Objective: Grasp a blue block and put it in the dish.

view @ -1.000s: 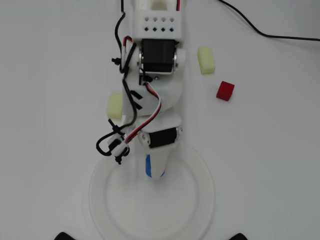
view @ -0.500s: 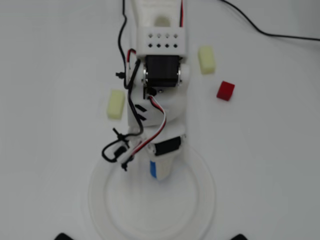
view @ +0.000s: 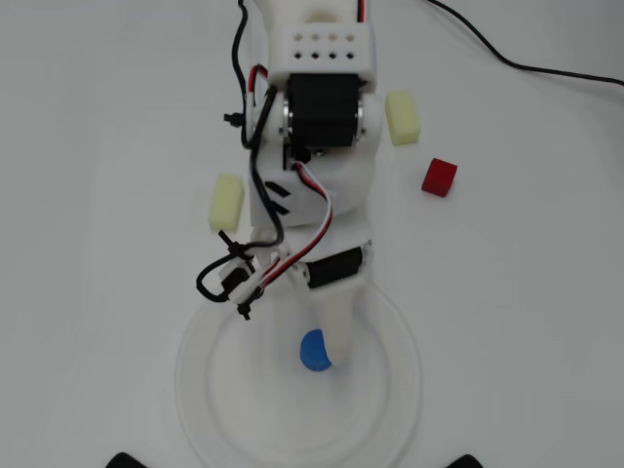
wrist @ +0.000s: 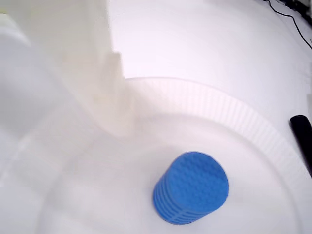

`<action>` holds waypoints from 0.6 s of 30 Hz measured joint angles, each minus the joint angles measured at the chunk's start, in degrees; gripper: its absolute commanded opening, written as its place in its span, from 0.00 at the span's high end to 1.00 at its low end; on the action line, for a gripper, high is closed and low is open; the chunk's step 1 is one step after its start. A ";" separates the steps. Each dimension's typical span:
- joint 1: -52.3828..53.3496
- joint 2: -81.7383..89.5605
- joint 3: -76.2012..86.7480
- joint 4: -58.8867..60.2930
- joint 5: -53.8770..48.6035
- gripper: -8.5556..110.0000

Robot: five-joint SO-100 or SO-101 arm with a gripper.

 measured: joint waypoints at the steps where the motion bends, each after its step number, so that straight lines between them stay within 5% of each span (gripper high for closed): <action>1: 0.00 0.00 -1.76 1.67 0.18 0.65; 8: 0.09 -0.44 -17.93 15.73 1.67 0.64; 13: 0.18 -9.93 -44.12 29.88 1.93 0.64; 18: 1.49 -5.01 -48.34 30.23 5.36 0.64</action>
